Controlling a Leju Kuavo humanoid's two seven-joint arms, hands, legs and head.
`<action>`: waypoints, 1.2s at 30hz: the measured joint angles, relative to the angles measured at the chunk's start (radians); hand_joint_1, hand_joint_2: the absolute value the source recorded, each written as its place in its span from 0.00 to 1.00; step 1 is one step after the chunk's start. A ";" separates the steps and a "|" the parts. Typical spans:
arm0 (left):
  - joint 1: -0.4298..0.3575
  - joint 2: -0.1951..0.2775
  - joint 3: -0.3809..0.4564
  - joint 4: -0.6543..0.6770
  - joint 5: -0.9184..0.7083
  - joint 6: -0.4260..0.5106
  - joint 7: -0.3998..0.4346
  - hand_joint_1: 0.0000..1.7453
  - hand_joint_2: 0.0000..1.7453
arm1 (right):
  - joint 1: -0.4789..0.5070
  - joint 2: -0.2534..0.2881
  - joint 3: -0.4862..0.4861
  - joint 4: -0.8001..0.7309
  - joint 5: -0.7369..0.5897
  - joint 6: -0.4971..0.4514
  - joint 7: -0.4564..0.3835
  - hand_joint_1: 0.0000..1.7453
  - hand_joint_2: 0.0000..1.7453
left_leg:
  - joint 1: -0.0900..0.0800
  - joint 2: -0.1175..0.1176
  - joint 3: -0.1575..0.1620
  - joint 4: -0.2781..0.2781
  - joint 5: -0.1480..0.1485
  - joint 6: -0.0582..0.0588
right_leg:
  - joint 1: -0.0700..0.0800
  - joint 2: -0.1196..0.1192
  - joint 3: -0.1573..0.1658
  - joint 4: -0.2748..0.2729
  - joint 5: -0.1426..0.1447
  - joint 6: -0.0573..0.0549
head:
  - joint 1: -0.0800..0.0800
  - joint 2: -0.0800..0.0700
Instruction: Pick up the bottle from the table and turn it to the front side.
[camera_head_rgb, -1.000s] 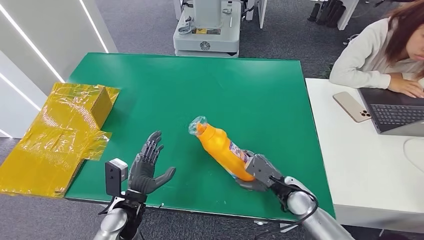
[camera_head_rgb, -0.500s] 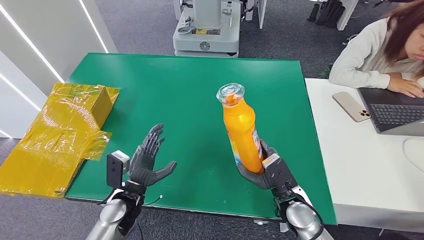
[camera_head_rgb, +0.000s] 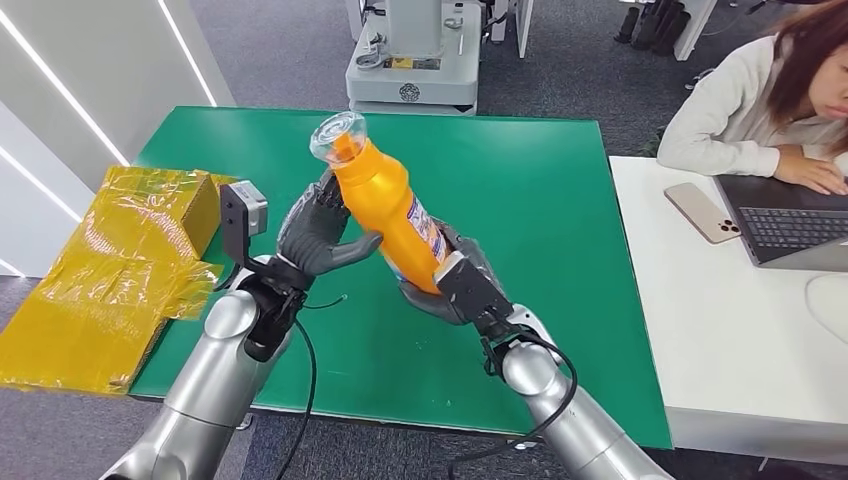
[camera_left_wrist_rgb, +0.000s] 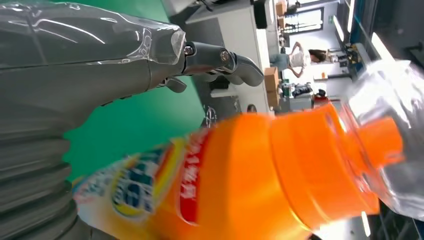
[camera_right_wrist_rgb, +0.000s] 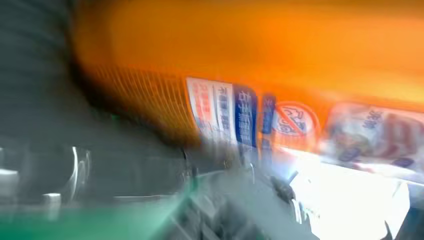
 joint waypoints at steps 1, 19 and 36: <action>-0.009 -0.001 -0.003 0.003 0.004 -0.004 0.004 0.00 1.00 | -0.010 0.005 0.006 0.011 0.002 0.001 0.002 1.00 1.00 | 0.000 0.000 0.000 0.000 0.000 0.000 | 0.000 0.000 0.000 0.000 0.000 0.000 | 0.000 0.000; -0.068 0.044 -0.036 0.084 0.272 -0.162 0.126 0.75 1.00 | -0.049 0.019 0.050 0.131 0.042 -0.017 0.015 1.00 1.00 | 0.000 0.001 -0.001 0.000 0.000 0.000 | 0.000 0.001 -0.001 0.000 0.000 0.000 | 0.000 0.000; -0.089 0.060 -0.117 0.138 0.452 -0.111 0.123 1.00 1.00 | -0.047 0.016 0.052 0.184 0.056 -0.064 -0.011 0.70 1.00 | 0.000 0.001 -0.001 0.000 0.000 0.000 | 0.000 0.001 -0.002 0.000 0.000 0.000 | 0.000 0.000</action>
